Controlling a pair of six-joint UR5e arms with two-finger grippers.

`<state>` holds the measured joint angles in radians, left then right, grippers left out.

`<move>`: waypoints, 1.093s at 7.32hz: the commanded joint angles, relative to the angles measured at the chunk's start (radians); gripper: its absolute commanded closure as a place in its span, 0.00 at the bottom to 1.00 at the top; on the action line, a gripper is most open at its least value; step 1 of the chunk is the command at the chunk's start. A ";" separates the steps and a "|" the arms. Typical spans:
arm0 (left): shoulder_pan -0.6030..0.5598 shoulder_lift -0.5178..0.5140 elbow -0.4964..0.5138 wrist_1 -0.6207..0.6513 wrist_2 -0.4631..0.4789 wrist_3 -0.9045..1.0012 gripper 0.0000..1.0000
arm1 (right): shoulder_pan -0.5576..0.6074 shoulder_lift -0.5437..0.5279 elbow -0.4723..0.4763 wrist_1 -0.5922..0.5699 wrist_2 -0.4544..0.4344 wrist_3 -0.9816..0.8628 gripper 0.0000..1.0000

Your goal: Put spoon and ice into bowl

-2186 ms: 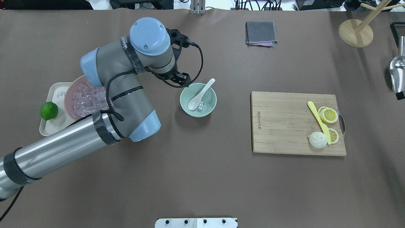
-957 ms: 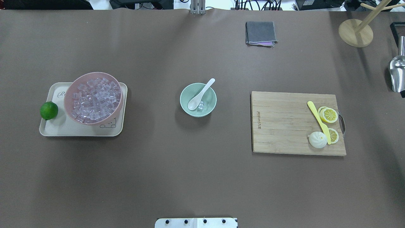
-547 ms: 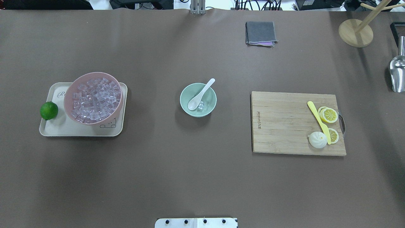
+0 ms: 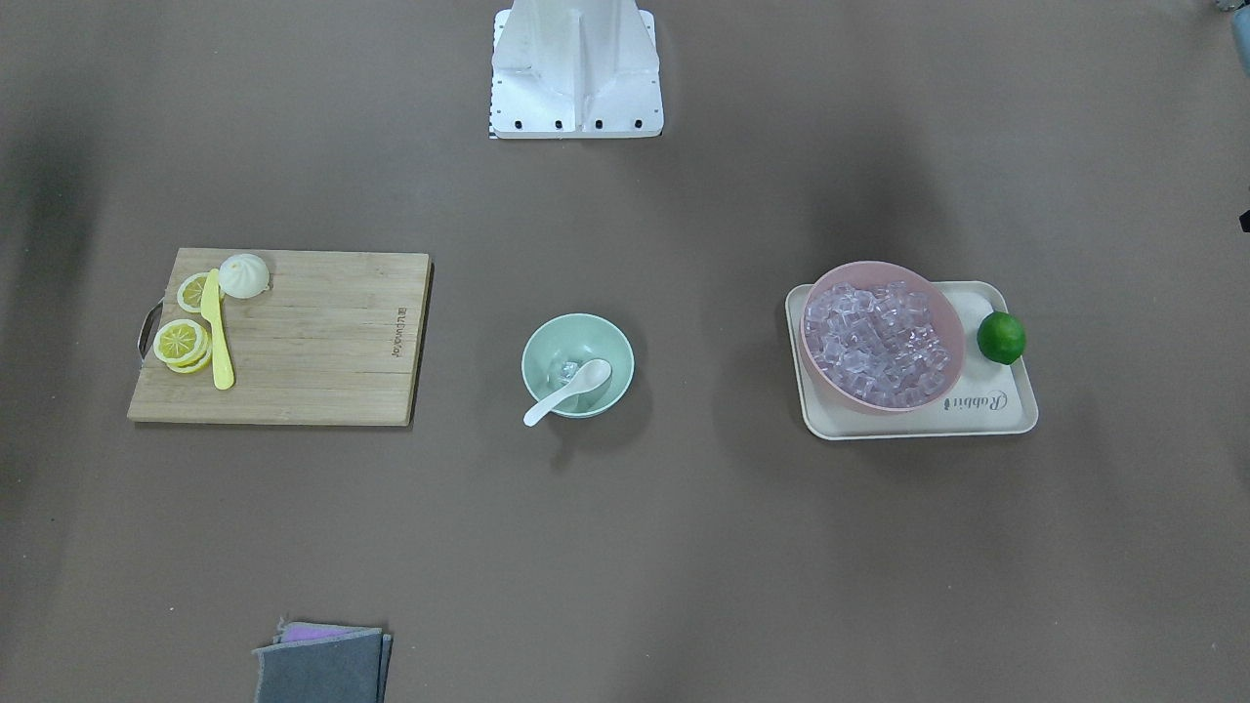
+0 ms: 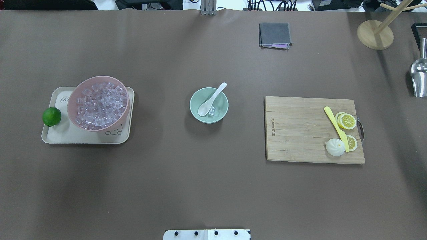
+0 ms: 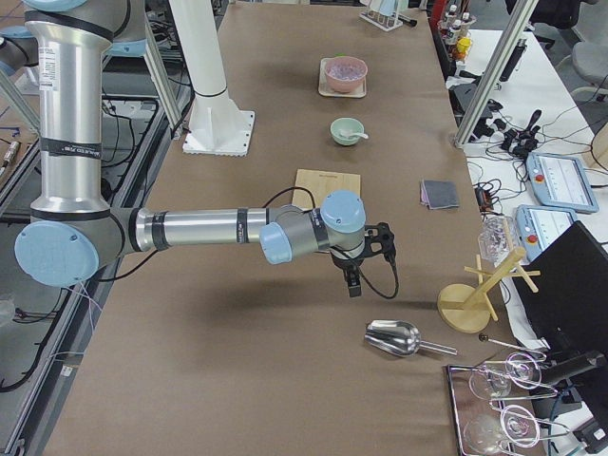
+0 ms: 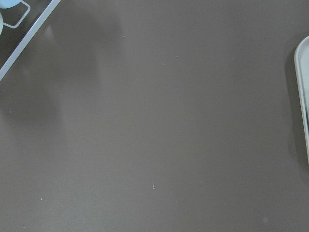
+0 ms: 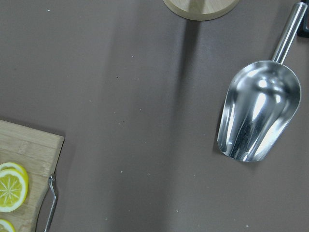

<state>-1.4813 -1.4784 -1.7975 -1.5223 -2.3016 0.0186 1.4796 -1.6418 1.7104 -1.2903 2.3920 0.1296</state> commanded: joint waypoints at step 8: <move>0.000 -0.016 -0.003 0.001 0.001 -0.002 0.02 | 0.025 -0.023 0.008 -0.006 0.006 -0.028 0.00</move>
<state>-1.4818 -1.4918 -1.7952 -1.5219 -2.3022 0.0181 1.5034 -1.6621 1.7165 -1.2962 2.3965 0.1019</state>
